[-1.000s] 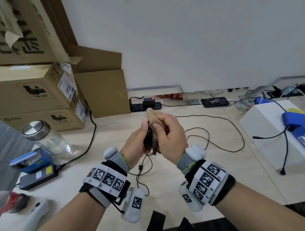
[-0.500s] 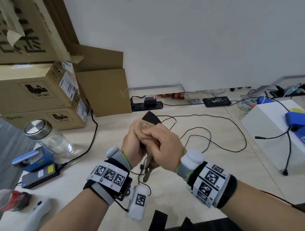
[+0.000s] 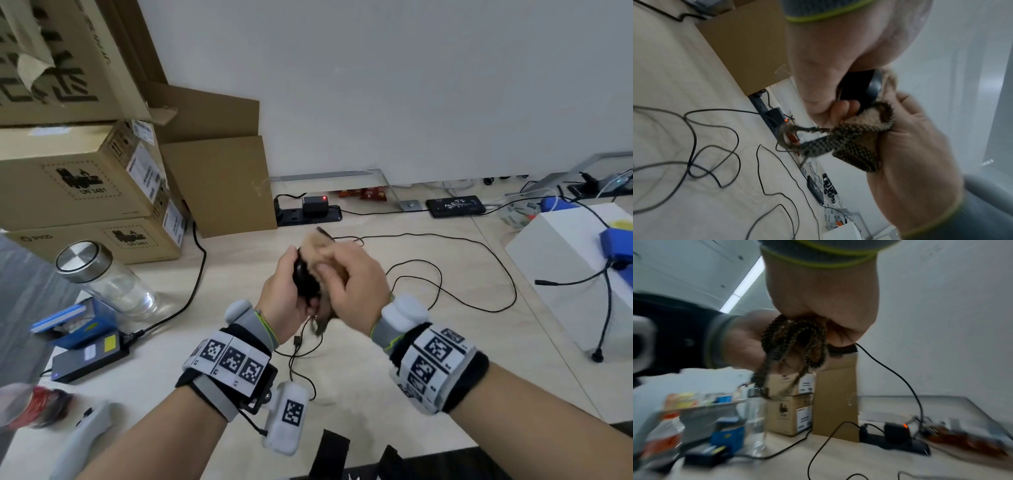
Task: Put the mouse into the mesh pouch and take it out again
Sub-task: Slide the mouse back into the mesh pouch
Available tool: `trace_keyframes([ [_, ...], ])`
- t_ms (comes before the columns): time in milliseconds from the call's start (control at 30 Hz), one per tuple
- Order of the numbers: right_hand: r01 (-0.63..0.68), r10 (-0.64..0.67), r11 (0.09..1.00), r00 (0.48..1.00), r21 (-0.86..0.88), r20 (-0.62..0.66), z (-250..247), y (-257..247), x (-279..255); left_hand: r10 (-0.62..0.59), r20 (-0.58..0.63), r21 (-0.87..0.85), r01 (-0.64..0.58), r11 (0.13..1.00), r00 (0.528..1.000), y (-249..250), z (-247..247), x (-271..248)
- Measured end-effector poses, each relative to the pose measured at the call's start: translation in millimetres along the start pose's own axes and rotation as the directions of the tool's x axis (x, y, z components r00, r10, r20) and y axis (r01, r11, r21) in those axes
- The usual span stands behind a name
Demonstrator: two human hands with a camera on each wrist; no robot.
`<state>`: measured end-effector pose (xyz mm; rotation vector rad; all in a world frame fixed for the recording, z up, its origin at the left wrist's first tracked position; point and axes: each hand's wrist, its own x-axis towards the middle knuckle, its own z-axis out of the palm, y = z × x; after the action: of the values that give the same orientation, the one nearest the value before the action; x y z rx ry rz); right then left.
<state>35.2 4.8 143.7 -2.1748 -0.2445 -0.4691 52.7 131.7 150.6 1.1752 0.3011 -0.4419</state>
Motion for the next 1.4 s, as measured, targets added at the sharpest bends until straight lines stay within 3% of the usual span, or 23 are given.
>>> trace_keyframes([
  [133,-0.222,0.224,0.975,0.969,0.027,-0.100,-2,12,11,-0.029,0.050,0.045,0.027,0.999,0.998,-2,0,-4],
  [267,-0.072,0.070,0.996,0.997,0.055,0.030,13,-20,-15,0.031,-0.010,0.002,-0.031,1.000,0.999,0,1,-5],
  [367,0.029,-0.036,0.996,0.996,0.081,0.079,7,-14,-14,0.014,-0.013,0.018,-0.014,1.000,1.000,3,-1,-10],
  [400,-0.021,0.015,0.997,0.997,0.078,0.070,3,-5,-9,0.001,0.022,0.033,-0.002,0.999,1.000,4,-2,-11],
  [467,-0.266,0.267,0.952,0.964,0.155,0.010,-3,11,2,-0.007,0.090,0.052,0.003,0.999,0.996,7,-4,-14],
  [533,-0.563,0.584,0.741,0.809,0.366,0.060,-9,26,8,0.008,0.120,0.077,-0.018,0.997,0.993,10,-7,-18],
  [567,-0.647,0.672,0.580,0.724,0.496,0.159,-12,29,10,0.041,0.126,0.102,-0.054,0.993,0.991,10,-10,-18],
  [633,-0.697,0.706,0.250,0.606,0.672,0.366,-18,27,9,0.146,0.168,0.202,-0.179,0.963,0.975,9,-21,-16],
  [700,-0.703,0.641,0.027,0.558,0.711,0.527,-21,16,5,0.252,0.210,0.417,-0.319,0.851,0.945,6,-36,-13],
  [800,-0.688,0.490,-0.109,0.590,0.717,0.641,-20,1,0,0.286,0.343,0.578,-0.441,0.687,0.895,5,-51,-13],
  [933,-0.674,0.387,-0.030,0.673,0.738,0.630,-9,-7,-8,0.273,0.445,0.613,-0.512,0.601,0.853,5,-63,-16],
  [1133,-0.686,0.385,0.024,0.678,0.727,0.627,23,-12,-15,0.264,0.510,0.633,-0.565,0.530,0.819,1,-77,-19],
  [1267,-0.698,0.527,0.268,0.683,0.664,0.506,35,7,-11,0.175,0.487,0.783,-0.516,0.348,0.856,0,-85,-16],
  [1400,-0.714,0.670,0.525,0.682,0.462,0.293,45,22,-20,0.126,0.414,0.875,-0.432,0.216,0.901,-12,-96,-14],
])
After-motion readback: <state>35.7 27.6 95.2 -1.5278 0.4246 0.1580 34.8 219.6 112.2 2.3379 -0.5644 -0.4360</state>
